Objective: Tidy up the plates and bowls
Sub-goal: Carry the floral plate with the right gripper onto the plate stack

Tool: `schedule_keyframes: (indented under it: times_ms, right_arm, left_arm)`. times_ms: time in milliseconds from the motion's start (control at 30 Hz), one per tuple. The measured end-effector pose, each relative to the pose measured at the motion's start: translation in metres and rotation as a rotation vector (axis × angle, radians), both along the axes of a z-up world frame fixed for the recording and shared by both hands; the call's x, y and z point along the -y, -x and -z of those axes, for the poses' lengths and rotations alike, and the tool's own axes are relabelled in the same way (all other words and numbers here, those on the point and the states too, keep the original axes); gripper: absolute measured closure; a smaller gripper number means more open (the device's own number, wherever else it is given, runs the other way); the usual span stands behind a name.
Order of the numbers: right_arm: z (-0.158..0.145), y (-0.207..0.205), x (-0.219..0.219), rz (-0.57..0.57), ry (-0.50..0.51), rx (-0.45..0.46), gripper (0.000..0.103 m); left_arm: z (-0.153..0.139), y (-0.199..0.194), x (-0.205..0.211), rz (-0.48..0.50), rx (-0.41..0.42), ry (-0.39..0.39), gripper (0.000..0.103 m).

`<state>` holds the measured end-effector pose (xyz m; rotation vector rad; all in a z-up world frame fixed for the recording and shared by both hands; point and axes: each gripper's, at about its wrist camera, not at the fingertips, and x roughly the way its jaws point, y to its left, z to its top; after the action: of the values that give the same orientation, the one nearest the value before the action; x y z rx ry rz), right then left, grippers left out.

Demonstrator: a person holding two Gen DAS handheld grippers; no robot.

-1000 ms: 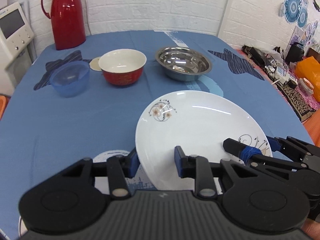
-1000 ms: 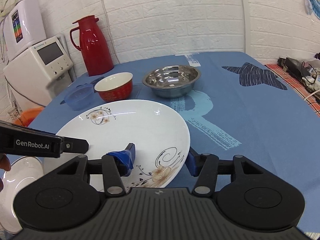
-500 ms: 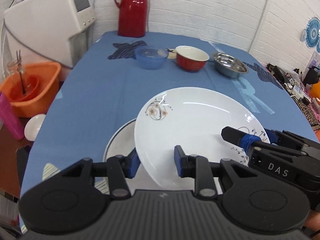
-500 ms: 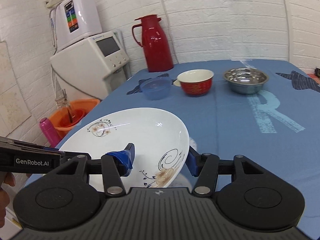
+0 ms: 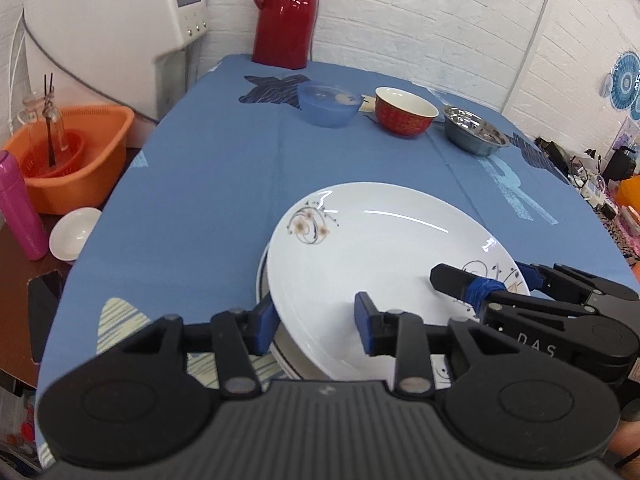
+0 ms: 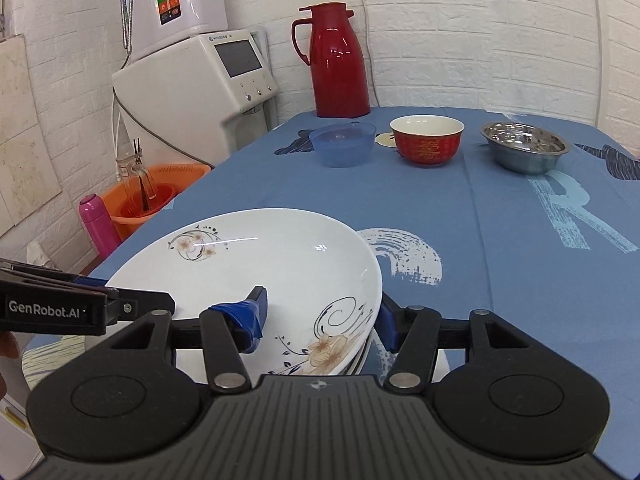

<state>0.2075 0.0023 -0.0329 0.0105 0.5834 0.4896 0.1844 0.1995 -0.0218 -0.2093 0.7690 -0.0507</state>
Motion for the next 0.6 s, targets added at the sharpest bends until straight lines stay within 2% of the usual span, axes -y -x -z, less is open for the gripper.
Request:
schedule_keyframes:
  times_ms: [33,67,200,367,433,600]
  right_arm:
    - [0.001,-0.002,0.0,0.001,0.008,-0.013,0.06]
    - [0.003,-0.002,-0.001,-0.001,0.011,-0.018,0.06]
    - [0.003,-0.001,0.002,-0.007,-0.004,-0.022,0.06]
    - [0.007,-0.002,0.002,-0.016,-0.004,-0.033,0.06]
    - [0.008,-0.003,0.003,-0.014,-0.014,-0.033,0.06]
    - [0.011,-0.007,0.006,0.0,-0.045,-0.063,0.06]
  left_arm:
    - [0.001,0.001,-0.001,0.011,0.001,0.019,0.043]
    - [0.001,0.001,-0.002,0.021,0.001,0.04,0.036]
    - [0.0,0.003,-0.003,0.043,-0.02,0.071,0.034]
    - [-0.004,0.005,-0.015,0.067,-0.097,0.16,0.018]
    - [0.0,0.007,-0.023,0.071,-0.115,0.201,0.017]
    - [0.0,0.009,-0.03,0.063,-0.122,0.222,0.017]
